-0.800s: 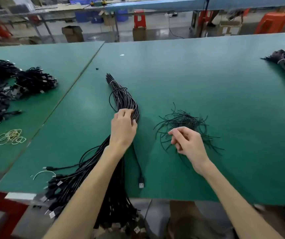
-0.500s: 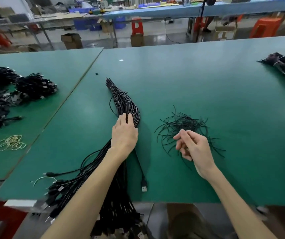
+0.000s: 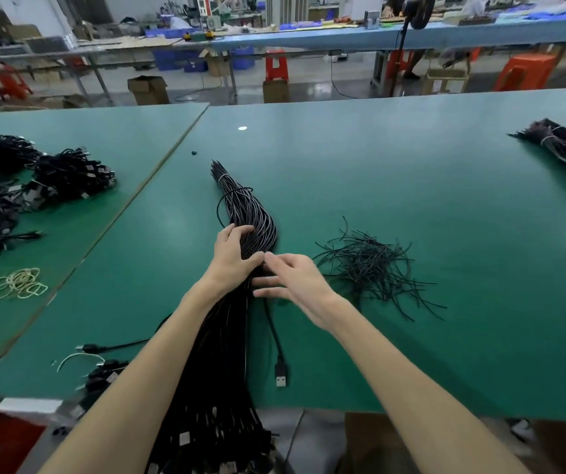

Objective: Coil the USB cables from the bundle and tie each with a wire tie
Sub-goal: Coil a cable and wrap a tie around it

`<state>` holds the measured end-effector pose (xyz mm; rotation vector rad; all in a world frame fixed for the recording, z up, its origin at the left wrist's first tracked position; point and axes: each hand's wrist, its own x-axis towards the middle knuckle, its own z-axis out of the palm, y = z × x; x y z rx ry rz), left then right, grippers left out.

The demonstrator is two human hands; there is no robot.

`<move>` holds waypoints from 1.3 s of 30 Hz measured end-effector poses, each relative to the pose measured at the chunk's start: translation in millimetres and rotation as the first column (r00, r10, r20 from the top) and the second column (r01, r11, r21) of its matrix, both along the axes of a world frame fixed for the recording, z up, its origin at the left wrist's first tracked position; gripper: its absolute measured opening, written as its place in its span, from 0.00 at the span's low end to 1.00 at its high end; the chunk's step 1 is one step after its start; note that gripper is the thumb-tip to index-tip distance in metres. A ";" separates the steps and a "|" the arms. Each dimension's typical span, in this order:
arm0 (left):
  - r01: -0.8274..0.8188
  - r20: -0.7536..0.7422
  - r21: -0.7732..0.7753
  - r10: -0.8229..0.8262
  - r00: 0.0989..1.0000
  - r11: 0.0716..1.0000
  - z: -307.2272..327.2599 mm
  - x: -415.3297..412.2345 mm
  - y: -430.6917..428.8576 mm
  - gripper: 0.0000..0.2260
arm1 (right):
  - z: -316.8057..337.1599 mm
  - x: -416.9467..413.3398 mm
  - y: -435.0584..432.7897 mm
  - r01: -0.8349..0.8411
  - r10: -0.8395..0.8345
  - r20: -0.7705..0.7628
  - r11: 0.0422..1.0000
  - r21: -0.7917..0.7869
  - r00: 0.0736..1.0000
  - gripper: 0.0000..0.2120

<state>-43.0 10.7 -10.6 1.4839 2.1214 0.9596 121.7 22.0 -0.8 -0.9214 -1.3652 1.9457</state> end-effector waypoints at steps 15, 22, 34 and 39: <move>0.030 -0.079 -0.204 -0.047 0.996 0.978 -3.7 -0.6 8.2 0.39 | -5.1 -17.6 15.6 0.223 -0.236 0.254 0.972 0.078 0.938 0.02; -0.106 -0.552 -0.263 -0.059 0.832 0.959 -1.8 27.4 8.7 0.30 | 13.3 44.7 -37.7 0.122 -0.156 0.166 0.973 0.195 0.974 0.05; -0.027 0.673 0.041 -0.008 0.740 0.999 54.3 72.1 3.2 0.20 | 54.1 101.3 -80.9 0.019 0.032 -0.156 0.948 0.317 0.987 0.08; 0.041 0.897 0.105 -0.113 0.427 0.994 60.4 74.4 3.8 0.08 | 53.8 114.4 -77.1 -0.010 0.050 -0.134 0.959 0.284 0.990 0.11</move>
